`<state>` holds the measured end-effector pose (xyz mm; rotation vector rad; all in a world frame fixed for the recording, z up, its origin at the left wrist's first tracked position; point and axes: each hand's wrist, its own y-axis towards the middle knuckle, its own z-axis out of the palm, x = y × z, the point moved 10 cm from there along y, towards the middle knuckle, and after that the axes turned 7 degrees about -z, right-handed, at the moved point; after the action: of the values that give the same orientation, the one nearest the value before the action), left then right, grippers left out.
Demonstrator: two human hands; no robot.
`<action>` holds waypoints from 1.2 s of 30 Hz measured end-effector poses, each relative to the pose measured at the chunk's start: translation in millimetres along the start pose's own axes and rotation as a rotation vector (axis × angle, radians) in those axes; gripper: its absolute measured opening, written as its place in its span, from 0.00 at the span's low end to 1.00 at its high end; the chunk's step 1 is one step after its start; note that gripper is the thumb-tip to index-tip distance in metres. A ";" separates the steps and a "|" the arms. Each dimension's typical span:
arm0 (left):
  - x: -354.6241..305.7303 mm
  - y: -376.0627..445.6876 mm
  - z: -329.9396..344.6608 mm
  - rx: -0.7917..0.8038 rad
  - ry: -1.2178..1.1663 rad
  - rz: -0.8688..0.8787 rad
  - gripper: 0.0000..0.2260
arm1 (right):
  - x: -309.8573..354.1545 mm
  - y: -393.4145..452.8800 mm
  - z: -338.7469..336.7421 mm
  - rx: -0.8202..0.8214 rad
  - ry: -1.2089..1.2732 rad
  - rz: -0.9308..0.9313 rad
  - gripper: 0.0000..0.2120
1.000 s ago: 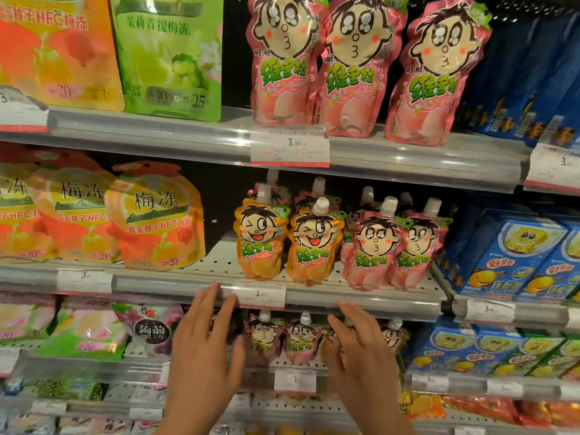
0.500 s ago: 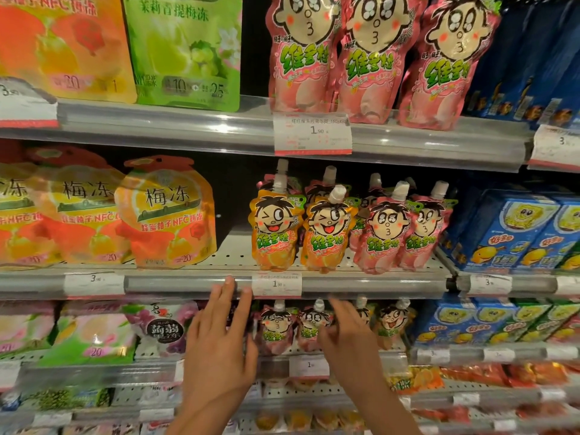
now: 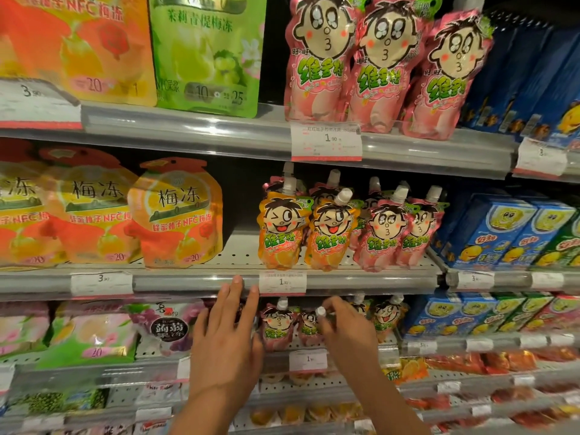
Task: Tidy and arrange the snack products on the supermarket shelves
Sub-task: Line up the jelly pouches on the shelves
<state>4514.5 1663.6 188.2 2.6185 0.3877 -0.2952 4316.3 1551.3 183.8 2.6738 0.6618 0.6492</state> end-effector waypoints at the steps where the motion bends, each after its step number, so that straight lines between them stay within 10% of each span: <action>1: -1.4 -0.9 -0.9 0.001 -0.010 0.001 0.34 | -1.0 0.2 2.5 0.048 -0.022 0.031 0.04; 17: -28.1 -23.0 -15.3 -0.091 -0.265 0.085 0.20 | 21.6 -29.9 -40.4 0.009 0.046 -0.021 0.06; 23: -59.4 -21.5 8.1 0.226 -0.364 0.082 0.27 | 66.5 -28.3 -72.3 0.102 0.338 -0.178 0.05; 36: -49.8 -19.6 -34.6 0.104 -0.502 0.044 0.21 | 76.8 -5.0 -117.1 0.036 0.785 -0.040 0.07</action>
<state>4466.3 1686.0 223.5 2.5267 0.1436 -0.9505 4317.2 1615.7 308.3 2.3658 0.9019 1.7100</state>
